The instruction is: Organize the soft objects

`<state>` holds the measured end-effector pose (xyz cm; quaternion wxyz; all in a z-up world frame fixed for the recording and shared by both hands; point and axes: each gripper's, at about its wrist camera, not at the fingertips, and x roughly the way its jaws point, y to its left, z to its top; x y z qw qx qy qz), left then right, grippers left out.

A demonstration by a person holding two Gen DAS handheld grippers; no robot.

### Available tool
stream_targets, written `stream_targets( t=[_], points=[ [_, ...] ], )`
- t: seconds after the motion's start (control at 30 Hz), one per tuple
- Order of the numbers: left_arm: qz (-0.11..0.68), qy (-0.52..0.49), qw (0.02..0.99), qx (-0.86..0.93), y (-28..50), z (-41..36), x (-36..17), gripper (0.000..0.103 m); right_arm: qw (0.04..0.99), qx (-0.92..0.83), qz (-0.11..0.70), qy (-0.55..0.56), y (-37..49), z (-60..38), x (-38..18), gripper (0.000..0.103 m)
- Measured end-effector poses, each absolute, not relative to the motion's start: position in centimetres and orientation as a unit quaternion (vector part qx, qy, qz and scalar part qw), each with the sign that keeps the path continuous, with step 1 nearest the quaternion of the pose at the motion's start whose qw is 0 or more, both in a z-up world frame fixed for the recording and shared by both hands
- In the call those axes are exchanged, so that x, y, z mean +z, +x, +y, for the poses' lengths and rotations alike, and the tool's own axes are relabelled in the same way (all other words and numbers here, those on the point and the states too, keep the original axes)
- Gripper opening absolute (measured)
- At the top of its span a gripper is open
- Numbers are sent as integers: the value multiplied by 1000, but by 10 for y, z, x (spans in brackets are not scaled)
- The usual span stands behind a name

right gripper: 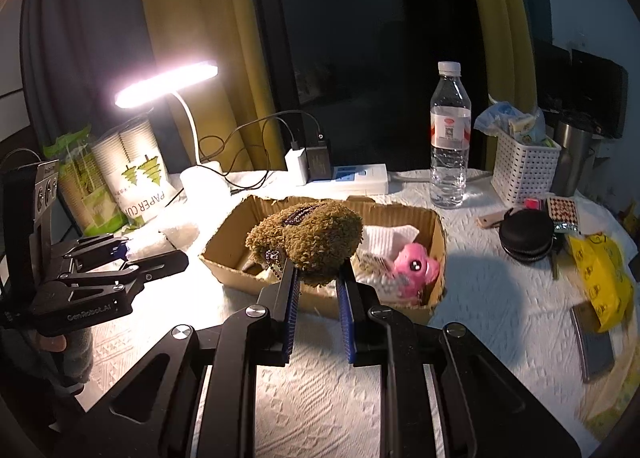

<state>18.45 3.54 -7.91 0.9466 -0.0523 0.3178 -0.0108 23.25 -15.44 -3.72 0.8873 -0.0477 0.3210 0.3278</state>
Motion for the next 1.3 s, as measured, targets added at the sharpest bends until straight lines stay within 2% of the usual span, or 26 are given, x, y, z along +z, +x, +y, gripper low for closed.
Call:
stream_targets(
  t=[0.67,0.73,0.8,0.87,0.9,0.93,1.3],
  points=[
    [343,-69,937,-11,248,44,-99,41,873,353,334,-47,288,-127,-53,20],
    [348,-70,935,-11,253,44,-103,44,870,356,337,-48,294,-123,-56,20],
    [351,-73,933,-14,257,45,-107,62,866,363,341,-44,301,-118,-62,21],
    [354,-76,932,-16,259,45,-110,71,857,368,357,-44,309,-112,-71,34],
    [355,-76,932,-15,260,45,-111,71,853,362,372,-48,313,-108,-79,45],
    [356,-76,931,-14,260,46,-112,71,854,355,378,-49,316,-107,-84,46],
    [343,-75,936,-11,248,47,-102,73,855,351,379,-49,305,-109,-83,46]
  ],
)
